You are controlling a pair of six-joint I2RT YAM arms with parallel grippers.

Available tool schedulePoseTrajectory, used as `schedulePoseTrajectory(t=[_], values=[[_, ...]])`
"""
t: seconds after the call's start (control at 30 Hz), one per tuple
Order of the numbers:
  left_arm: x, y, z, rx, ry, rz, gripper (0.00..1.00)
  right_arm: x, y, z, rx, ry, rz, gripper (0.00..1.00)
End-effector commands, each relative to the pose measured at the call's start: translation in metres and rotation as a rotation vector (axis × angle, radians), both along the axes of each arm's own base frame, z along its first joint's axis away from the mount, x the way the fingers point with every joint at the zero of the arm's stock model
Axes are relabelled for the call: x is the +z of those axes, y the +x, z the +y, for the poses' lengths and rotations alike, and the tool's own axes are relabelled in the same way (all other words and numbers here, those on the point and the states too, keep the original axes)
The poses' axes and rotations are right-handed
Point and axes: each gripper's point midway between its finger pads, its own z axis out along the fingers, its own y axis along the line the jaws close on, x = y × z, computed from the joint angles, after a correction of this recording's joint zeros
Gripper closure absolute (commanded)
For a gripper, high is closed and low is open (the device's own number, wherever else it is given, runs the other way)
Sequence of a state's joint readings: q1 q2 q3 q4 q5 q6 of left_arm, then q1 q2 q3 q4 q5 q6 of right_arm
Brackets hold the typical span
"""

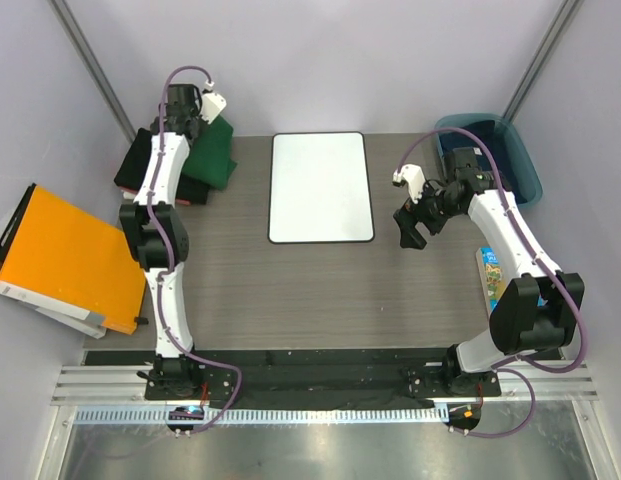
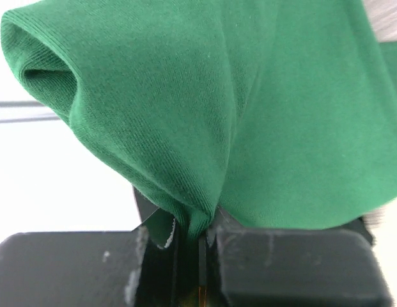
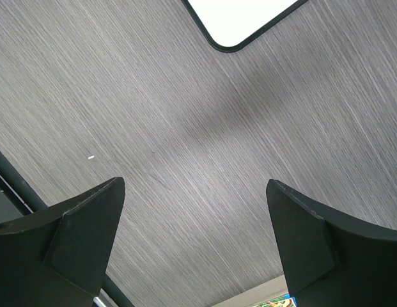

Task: Fold and stack the t-shirts
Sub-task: Put the neatly folded tshirt into the corner of the board with the left arm

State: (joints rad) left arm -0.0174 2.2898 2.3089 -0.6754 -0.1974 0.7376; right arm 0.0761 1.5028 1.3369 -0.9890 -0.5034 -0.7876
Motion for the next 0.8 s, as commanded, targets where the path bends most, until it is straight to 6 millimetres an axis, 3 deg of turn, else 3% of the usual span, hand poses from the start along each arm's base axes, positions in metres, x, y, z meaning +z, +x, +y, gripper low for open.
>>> schedulePoseTrajectory(t=[0.0, 0.13, 0.33, 0.37, 0.47, 0.5, 0.53, 0.77], values=[[0.059, 0.005, 0.044, 0.096, 0.052, -0.173, 1.0, 0.022, 0.011, 0.002, -0.009, 0.02, -0.065, 0.02], [0.07, -0.001, 0.061, 0.153, 0.067, -0.201, 1.0, 0.022, 0.017, 0.002, -0.014, 0.02, -0.067, 0.02], [0.087, -0.012, 0.06, 0.173, 0.036, -0.234, 1.0, 0.026, 0.024, 0.004, -0.011, 0.026, -0.082, 0.02], [0.099, -0.016, 0.054, 0.172, 0.004, -0.264, 1.0, 0.025, 0.024, 0.004, -0.013, 0.028, -0.078, 0.02], [0.109, -0.021, 0.024, 0.094, -0.099, -0.29, 1.0, 0.025, 0.026, 0.006, -0.014, 0.037, -0.078, 0.02], [0.107, -0.022, 0.015, 0.069, -0.095, -0.282, 1.0, 0.024, 0.027, 0.007, -0.013, 0.037, -0.079, 0.02], [0.097, -0.023, -0.008, 0.029, -0.088, -0.253, 1.0, 0.025, 0.028, 0.008, -0.01, 0.04, -0.082, 0.02], [0.098, -0.036, -0.052, -0.069, -0.123, -0.226, 1.0, 0.028, 0.03, 0.007, -0.005, 0.037, -0.1, 0.02]])
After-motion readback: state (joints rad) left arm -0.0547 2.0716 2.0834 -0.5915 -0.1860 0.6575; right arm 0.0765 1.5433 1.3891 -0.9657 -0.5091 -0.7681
